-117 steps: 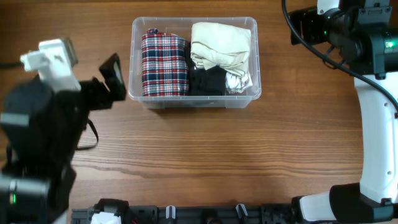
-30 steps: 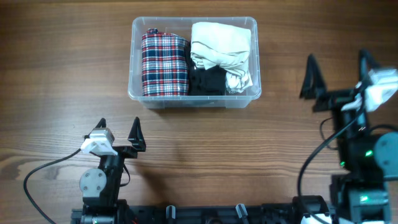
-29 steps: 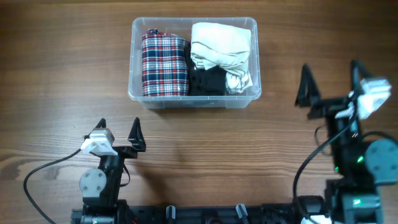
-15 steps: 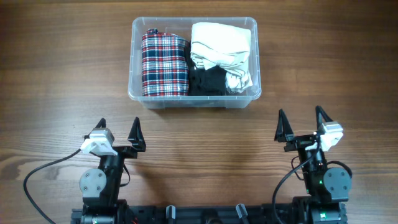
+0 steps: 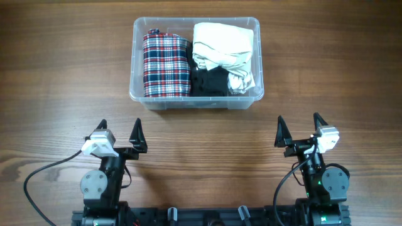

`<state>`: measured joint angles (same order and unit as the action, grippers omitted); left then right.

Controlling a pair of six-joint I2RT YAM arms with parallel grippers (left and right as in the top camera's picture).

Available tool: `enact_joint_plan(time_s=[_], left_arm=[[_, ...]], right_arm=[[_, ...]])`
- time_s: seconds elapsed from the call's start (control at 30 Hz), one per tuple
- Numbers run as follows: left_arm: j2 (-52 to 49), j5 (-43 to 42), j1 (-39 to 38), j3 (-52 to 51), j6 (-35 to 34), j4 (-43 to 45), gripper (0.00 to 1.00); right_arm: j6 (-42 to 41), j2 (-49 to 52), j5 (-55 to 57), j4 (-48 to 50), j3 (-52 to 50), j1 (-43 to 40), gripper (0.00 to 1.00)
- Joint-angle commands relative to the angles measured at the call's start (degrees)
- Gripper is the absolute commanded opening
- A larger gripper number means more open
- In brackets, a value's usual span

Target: Pack container

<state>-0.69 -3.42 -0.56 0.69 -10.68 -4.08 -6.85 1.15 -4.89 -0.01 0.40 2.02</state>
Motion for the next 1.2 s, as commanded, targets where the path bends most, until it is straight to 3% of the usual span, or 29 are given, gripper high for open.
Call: enact_joint_plan(time_s=[0.0,1.17], left_arm=[[0.52,0.5,0.46,-0.37,-0.5,-0.2,1.0],[0.37,0.5,0.46,-0.37,-0.5,-0.17,1.0]], right_arm=[[4.11,-0.94,0.76,0.02,-0.11,-0.28,1.0],[5.2,-0.22,0.57,0.15,-0.11,-0.28,1.0]])
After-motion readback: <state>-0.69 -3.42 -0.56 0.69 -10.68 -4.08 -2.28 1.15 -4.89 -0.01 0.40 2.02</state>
